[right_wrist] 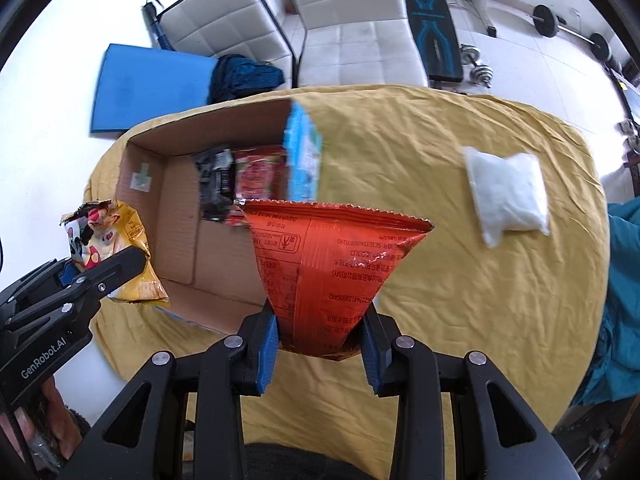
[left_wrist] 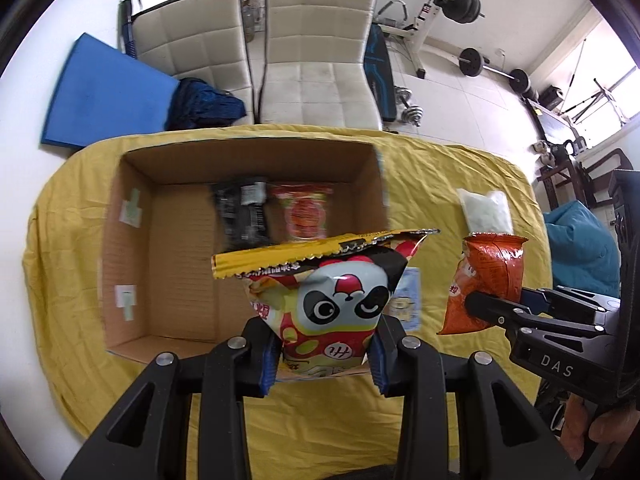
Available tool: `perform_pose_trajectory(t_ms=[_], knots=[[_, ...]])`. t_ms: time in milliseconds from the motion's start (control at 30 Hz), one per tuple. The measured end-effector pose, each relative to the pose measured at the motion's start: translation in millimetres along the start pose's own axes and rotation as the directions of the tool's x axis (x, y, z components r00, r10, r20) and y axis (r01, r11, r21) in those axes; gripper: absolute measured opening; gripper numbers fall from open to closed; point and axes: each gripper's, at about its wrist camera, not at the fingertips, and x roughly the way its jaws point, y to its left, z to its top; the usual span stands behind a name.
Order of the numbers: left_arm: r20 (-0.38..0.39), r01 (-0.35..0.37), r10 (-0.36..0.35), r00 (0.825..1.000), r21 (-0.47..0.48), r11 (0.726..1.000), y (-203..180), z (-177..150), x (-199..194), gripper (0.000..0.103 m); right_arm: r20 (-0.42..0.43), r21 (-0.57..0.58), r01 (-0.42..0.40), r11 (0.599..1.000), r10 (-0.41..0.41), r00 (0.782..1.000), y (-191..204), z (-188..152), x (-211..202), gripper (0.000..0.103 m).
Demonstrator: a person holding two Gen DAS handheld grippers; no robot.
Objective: Organize soft objects
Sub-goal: 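Carry both held bags over the cardboard box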
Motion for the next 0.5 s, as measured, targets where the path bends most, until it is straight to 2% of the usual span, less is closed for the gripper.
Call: perform_pose_trajectory(t_ms=[167,267,500], knots=[[-0.016,-0.041,0.041,0.999,-0.009,0.999,57.2,8.9,1.2,0.033,-0.041,-0.024,-0.010,1.000,0.009,0.999,58.8,13.3,29.4,0.037],[-0.046,-0.054,0.053,0.998,-0.021,0.998,85.7,15.6,13.3,0.033,-0.073,-0.028,0.000,1.000,-0.002,0.997,80.5,19.5,52.5,0.037],[-0.149,-0.058,0.048,0.988,-0.059,0.997,146.7,38.0,65.8,0.033,-0.176,0.017,0.038,0.999,-0.035,0.984,95.1,36.2,121.8,0.037]])
